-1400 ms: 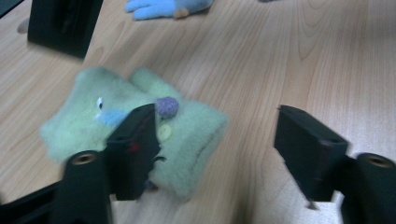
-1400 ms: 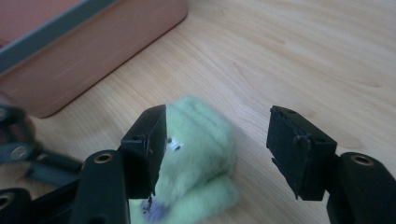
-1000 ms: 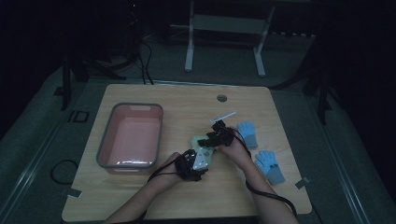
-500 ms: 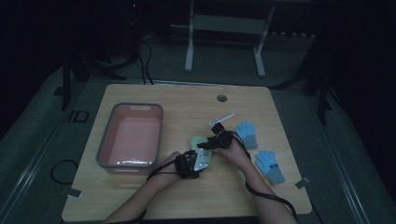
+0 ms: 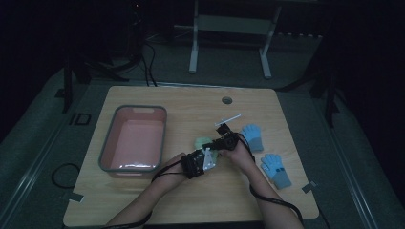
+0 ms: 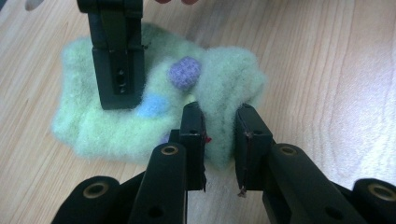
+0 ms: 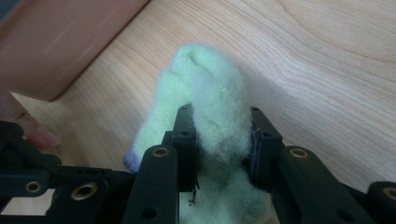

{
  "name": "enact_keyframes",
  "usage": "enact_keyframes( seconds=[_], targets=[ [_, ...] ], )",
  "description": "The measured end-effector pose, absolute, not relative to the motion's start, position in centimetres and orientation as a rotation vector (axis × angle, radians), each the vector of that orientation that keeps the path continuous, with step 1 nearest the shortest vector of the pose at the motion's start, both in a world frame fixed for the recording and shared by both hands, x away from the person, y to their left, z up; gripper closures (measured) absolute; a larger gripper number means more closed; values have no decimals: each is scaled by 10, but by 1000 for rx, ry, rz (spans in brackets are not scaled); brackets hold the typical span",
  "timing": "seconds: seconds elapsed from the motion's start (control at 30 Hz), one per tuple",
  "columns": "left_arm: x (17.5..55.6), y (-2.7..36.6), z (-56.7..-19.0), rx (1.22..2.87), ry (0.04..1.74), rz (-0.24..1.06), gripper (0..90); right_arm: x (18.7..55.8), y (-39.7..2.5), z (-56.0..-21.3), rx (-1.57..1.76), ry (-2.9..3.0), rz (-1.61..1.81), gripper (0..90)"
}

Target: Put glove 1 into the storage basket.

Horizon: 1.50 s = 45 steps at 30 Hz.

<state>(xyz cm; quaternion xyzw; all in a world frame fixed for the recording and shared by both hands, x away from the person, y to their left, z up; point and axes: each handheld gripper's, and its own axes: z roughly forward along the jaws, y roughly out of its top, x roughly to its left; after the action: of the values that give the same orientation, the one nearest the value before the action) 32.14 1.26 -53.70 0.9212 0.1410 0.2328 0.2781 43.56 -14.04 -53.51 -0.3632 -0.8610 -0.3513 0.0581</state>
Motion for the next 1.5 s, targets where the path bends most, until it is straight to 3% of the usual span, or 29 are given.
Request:
enact_keyframes(
  seconds=[0.73, 1.5],
  targets=[
    [315, 19, -474, 2506, 337, 655, 765, 423, -144, -479, -1071, -2581, -1226, 708],
    [311, 65, -431, 2592, 266, 741, 767, 424, -91, -437, -968, -2597, -1294, 709]
  ],
)
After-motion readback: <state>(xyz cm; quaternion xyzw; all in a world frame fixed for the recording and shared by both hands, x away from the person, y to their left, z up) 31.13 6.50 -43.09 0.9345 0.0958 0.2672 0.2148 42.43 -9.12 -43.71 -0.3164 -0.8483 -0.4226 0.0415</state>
